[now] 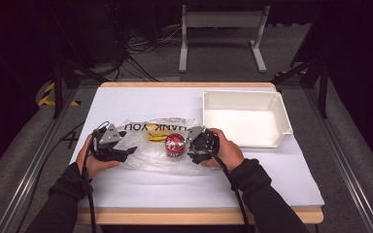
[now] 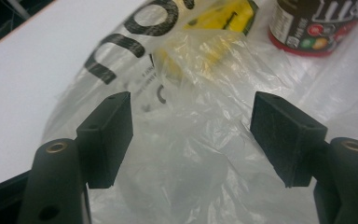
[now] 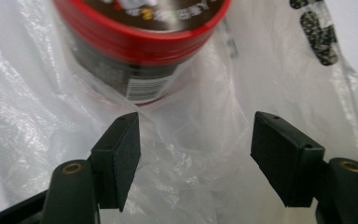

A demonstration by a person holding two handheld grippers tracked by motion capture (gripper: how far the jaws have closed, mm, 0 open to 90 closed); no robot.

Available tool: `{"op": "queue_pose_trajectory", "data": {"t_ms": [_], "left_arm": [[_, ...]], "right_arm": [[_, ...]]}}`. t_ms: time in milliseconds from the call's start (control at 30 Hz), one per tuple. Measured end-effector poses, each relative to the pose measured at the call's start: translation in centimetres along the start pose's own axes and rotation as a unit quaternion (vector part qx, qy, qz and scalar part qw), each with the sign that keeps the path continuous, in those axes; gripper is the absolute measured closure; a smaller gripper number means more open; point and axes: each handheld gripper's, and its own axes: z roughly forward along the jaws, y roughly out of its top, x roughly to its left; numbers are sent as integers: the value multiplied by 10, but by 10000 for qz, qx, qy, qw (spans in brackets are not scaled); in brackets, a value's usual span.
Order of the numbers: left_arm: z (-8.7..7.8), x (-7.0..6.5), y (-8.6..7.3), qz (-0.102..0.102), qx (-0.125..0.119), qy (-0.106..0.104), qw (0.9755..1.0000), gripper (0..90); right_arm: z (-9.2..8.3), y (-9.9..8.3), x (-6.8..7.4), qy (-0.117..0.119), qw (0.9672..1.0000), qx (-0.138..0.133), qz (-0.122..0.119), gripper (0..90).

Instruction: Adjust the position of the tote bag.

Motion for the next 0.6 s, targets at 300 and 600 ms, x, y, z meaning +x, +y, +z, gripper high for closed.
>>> {"op": "queue_pose_trajectory", "data": {"t_ms": [300, 600], "left_arm": [[12, 14, 1, -207, 96, 109, 9997, 318], [30, 28, -7, -476, 418, 115, 9979, 344]], "right_arm": [[1, 10, -13, -322, 9993, -138, 114, 696], [16, 17, -20, -494, 9980, 324, 243, 810]]}}
